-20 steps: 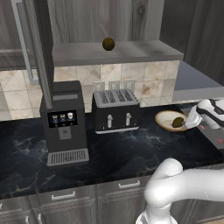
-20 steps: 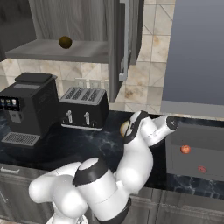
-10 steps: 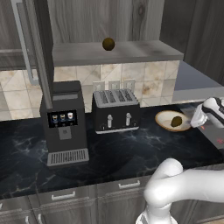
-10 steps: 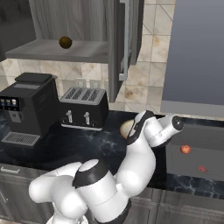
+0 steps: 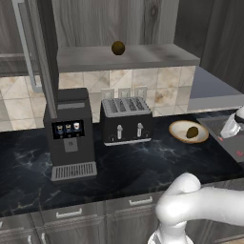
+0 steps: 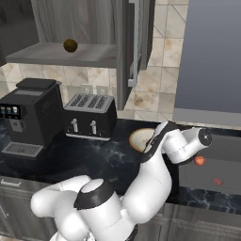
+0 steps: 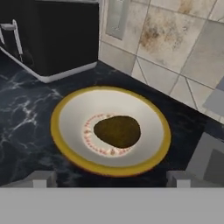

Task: Pick the avocados from the cabinet and place them in one bowl. Pick the peach from the sink and place it in the other bowl.

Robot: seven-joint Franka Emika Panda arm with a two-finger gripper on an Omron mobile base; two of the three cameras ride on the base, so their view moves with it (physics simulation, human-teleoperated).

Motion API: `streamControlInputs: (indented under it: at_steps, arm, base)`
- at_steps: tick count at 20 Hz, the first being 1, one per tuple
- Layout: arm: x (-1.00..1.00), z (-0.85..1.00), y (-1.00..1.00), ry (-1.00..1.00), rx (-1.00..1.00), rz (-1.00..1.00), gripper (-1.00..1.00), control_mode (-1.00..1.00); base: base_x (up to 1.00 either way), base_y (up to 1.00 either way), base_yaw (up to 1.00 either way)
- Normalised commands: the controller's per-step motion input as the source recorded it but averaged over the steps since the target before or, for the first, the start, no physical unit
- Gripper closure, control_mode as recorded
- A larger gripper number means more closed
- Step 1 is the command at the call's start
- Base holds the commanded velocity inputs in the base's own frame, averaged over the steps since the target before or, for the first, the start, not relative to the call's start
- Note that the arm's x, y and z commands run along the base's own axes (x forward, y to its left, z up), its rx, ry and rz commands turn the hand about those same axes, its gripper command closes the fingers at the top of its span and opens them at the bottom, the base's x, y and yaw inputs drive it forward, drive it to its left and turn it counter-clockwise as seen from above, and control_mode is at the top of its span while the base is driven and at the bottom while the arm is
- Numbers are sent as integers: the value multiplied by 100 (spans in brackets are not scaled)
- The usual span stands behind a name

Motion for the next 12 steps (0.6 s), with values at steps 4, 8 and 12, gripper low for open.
streamControlInputs:
  at_steps: [4,8,12]
  arm:
    - [-48,34,-25,0,7,-23,-100,-100]
    - [-72,35,-11,0,7,-18,-100,-100]
    - [-82,28,-4,6,7,-13,-100,-100]
  base:
    - [0,0,0]
    - [0,0,0]
    - [0,0,0]
